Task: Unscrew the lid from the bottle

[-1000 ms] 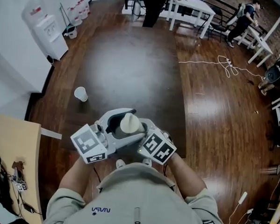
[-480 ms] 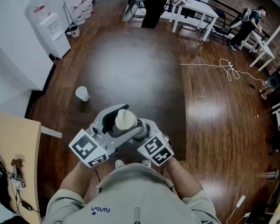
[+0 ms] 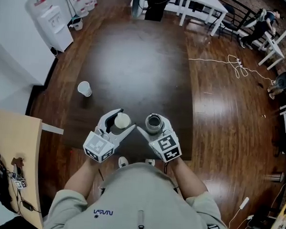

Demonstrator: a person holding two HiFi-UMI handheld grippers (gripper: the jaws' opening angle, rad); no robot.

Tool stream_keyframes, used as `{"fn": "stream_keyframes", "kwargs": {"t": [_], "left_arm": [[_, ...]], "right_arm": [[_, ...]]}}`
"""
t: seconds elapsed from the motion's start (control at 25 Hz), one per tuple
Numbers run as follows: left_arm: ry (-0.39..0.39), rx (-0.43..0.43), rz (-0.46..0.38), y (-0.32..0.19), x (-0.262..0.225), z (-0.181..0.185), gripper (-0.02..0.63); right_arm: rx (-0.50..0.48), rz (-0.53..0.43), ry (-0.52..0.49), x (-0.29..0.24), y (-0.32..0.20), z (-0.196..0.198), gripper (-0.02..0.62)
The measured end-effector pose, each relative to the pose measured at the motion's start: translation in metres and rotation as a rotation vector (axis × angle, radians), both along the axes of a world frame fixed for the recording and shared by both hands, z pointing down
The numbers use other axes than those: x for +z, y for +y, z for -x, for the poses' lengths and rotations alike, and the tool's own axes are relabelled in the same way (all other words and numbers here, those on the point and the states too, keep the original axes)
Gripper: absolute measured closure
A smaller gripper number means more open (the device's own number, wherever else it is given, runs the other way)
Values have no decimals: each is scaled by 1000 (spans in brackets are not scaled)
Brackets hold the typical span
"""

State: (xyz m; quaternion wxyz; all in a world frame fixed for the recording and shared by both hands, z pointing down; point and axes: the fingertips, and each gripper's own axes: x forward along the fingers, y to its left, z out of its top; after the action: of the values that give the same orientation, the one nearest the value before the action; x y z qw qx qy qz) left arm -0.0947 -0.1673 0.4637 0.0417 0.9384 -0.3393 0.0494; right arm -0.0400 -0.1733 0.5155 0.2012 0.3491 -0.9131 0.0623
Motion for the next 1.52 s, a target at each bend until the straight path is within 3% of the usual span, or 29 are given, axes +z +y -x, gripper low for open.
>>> {"fn": "stream_keyframes", "kwargs": {"t": [0.28, 0.6, 1.24, 1.52], "left_arm": [[-136, -49, 125, -2, 95, 3, 304], [-242, -29, 203, 0, 157, -1, 304], [-363, -17, 281, -5, 216, 3, 304], [-419, 6, 344, 0, 236, 3, 304]], "right_arm": [[67, 18, -23, 39, 1, -14, 295], [104, 59, -36, 79, -5, -10, 295], [129, 111, 35, 122, -15, -6, 295], [109, 75, 50, 121, -14, -3, 295]]}}
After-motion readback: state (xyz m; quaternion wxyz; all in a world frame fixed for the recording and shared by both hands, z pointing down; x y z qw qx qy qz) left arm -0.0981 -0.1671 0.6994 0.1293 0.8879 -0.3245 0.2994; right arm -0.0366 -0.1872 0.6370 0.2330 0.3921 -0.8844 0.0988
